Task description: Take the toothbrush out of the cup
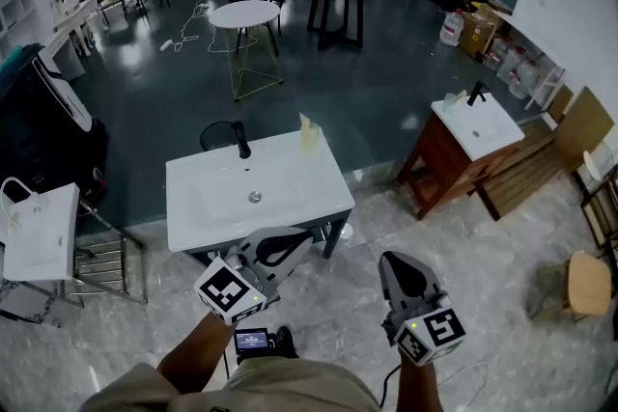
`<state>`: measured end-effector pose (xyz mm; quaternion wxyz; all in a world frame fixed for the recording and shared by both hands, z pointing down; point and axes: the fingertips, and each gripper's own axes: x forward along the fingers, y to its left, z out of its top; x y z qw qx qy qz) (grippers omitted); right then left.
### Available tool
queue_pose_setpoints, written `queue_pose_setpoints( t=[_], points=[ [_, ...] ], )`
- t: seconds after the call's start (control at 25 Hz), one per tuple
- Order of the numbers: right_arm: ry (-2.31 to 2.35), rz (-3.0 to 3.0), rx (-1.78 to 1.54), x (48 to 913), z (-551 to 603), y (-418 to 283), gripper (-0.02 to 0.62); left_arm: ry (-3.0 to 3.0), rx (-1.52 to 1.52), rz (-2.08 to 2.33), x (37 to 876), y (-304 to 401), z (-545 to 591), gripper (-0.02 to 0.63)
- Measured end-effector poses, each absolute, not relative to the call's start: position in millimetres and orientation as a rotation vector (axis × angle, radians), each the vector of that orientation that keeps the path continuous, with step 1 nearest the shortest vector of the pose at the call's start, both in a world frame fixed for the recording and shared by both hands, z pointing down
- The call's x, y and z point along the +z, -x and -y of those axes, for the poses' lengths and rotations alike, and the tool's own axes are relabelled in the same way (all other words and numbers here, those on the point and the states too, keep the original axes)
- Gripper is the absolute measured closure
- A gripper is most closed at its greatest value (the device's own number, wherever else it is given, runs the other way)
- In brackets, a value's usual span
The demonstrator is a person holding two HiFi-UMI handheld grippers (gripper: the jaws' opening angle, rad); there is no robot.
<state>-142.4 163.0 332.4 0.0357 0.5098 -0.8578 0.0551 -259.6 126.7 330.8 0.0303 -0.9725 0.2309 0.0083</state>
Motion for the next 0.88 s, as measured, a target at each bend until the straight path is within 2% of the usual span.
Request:
queue_pose_setpoints(
  t=[0.32,0.88],
  points=[
    [-1.570,2.625,0.164,332,-96,152,0.592,3.002,0.040,-0.729,337,266,-55,0.600],
    [-1.401,2.710,0.140,343,24,90,0.592,2.944,-0.009,-0.967,359,209,56,0.600]
  ],
)
